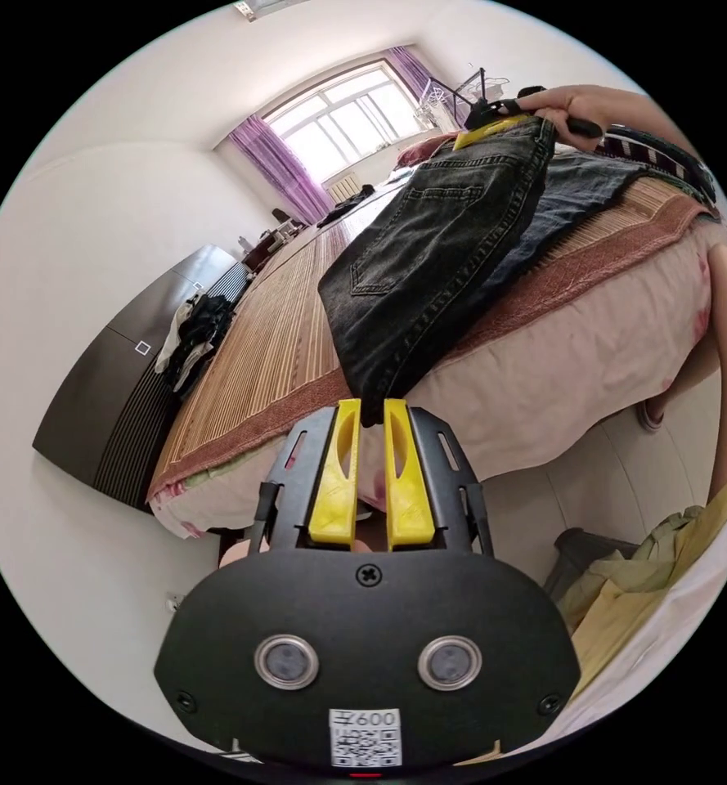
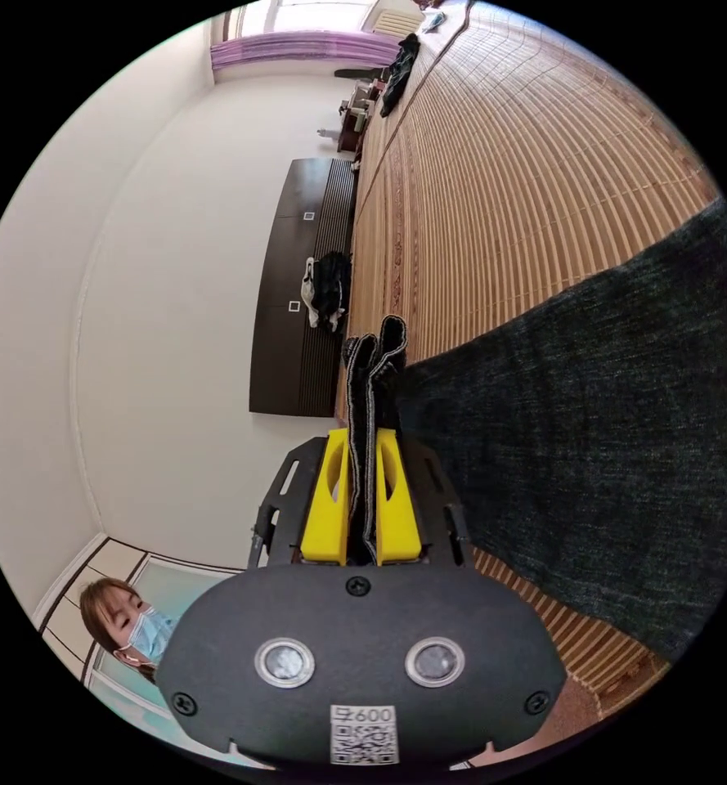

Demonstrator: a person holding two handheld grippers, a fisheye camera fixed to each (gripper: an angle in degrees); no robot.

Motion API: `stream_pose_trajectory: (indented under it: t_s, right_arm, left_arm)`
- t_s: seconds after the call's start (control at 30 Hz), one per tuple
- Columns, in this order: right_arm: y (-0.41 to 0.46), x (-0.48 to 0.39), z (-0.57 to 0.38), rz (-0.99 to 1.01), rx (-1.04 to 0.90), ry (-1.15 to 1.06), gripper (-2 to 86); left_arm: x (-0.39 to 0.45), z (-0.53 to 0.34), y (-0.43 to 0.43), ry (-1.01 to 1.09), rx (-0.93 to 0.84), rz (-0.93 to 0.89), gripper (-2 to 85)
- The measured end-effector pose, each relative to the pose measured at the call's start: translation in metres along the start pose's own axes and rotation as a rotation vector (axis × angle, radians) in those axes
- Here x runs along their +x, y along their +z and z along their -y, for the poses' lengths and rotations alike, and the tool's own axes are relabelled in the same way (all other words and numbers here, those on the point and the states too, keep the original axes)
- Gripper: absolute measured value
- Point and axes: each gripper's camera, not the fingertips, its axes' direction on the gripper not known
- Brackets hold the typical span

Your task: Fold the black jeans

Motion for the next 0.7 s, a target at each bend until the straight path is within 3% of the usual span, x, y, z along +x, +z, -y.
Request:
stream_pose_trajectory:
  t_s: [0.17, 0.3, 0.47, 0.53, 0.7]
  right_arm:
    - [0.025, 0.016, -0.004, -0.229, -0.029, -0.021, -0.1]
    - [0.032, 0.011, -0.009, -0.231, -0.012, -0.061, -0.2]
    - [0.052, -0.036, -0.019, -0.431, -0.048, -0.299, -0.3]
    - [0.061, -0.04, -0.022, -0.473, -0.053, -0.3, -0.3]
    - [0.068, -0.039, -0.031, -0.417, -0.006, -0.291, -0.5]
  left_arm:
    - [0.009, 0.003, 0.011, 0.05, -0.025, -0.01, 1.3]
    - [0.013, 0.007, 0.018, 0.067, -0.043, -0.002, 1.3]
    - [0.013, 0.01, 0.021, 0.074, -0.046, 0.021, 1.2]
    - [0.008, 0.011, 0.021, 0.064, -0.044, 0.025, 1.1]
    - [-0.031, 0.012, 0.022, -0.062, -0.054, -0.085, 1.0]
